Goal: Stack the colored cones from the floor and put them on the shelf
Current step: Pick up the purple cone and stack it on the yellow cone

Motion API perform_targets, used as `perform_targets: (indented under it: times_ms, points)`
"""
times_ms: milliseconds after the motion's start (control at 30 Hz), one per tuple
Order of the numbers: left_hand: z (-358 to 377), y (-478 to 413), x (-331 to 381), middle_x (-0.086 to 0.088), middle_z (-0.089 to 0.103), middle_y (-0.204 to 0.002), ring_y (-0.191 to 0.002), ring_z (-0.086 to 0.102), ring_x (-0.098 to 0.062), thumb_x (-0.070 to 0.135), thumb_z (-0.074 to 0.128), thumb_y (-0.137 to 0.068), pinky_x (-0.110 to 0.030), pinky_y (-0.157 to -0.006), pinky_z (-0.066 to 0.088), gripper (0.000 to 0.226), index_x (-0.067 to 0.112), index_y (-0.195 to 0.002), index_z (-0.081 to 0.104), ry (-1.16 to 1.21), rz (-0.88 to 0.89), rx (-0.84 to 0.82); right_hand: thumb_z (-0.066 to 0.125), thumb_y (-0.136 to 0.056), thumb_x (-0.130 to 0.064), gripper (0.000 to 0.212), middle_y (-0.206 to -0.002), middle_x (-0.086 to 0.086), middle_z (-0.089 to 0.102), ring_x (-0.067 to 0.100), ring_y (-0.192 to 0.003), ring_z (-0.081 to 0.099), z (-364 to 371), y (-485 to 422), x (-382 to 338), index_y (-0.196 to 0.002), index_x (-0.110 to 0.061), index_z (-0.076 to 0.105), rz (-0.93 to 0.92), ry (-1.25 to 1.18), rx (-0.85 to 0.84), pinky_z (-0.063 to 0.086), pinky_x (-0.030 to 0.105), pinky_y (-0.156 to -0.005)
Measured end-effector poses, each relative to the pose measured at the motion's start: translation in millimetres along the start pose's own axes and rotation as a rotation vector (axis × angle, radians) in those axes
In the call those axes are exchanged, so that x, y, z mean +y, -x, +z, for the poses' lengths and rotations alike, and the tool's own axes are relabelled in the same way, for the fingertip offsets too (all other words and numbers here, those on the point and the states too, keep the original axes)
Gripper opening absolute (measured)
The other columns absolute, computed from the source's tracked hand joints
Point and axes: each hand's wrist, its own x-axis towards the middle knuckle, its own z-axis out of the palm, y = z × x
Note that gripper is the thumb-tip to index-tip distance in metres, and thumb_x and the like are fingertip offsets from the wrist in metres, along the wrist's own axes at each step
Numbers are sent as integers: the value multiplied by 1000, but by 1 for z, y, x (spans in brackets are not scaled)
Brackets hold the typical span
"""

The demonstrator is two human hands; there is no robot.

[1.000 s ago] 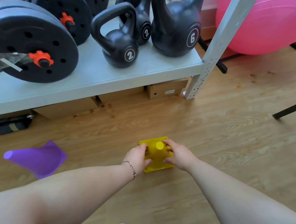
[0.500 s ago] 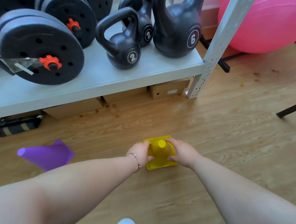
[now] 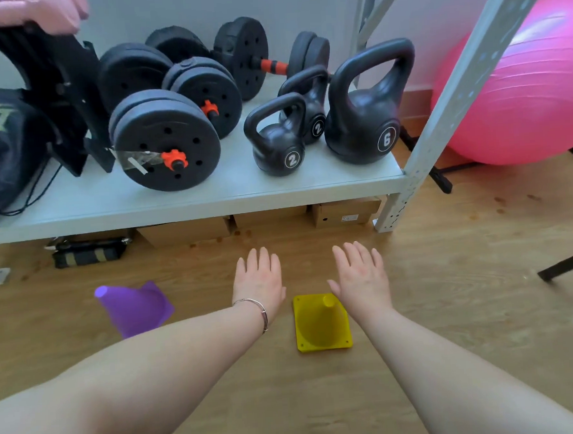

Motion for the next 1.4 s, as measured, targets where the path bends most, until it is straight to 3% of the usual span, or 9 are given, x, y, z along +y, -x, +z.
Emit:
perform_targets:
  times_ms: [333,567,733,1000,1300,1400]
  points:
    - [-18,43,-101,-15,24,-157,-145,20,-32,47,51,-89,-50,-117,21,76,10,-148,21,-50,-112,165,80,-67,-39,66,-119,7,61,30,-116,55,-17,-29,-98,-124,-13,58,-152,-24,41,46,44,-93]
    - [2,76,-183,-13,28,-155,-144,25,-28,48,57,-85,-49,-116,24,79,10,-147,27,-40,-402,146,72,-76,-40,58,-126,5,57,27,-122,50,-14,-45,-166,-125,-17,53,-304,-34,3,42,41,-98]
    - [27,116,-237,-17,39,-150,-138,38,-30,46,69,-74,-52,-110,33,83,7,-141,41,-110,-469,93,60,-86,-41,49,-133,2,51,25,-125,45,1,-54,-219,-128,-20,47,-359,-73,-57,38,39,-101]
    - [68,136,-288,-12,9,-160,-148,13,-24,47,50,-90,-46,-118,18,82,11,-151,8,-18,-662,-71,63,-85,-39,54,-137,2,49,26,-126,45,35,-70,-304,-132,-19,45,-519,-68,-159,37,40,-102]
    - [119,116,-306,-14,16,-158,-145,20,-24,41,53,-90,-47,-116,22,81,9,-150,9,14,-564,-246,63,-85,-34,52,-133,2,51,28,-120,49,73,-111,-370,-131,-20,44,-717,-95,-366,42,40,-93]
    - [134,103,-307,-11,16,-158,-144,23,-23,43,57,-88,-44,-115,26,85,11,-150,9,132,-564,-307,63,-86,-32,55,-127,6,54,30,-114,51,89,-121,-378,-135,-21,41,-746,-60,-543,46,40,-86]
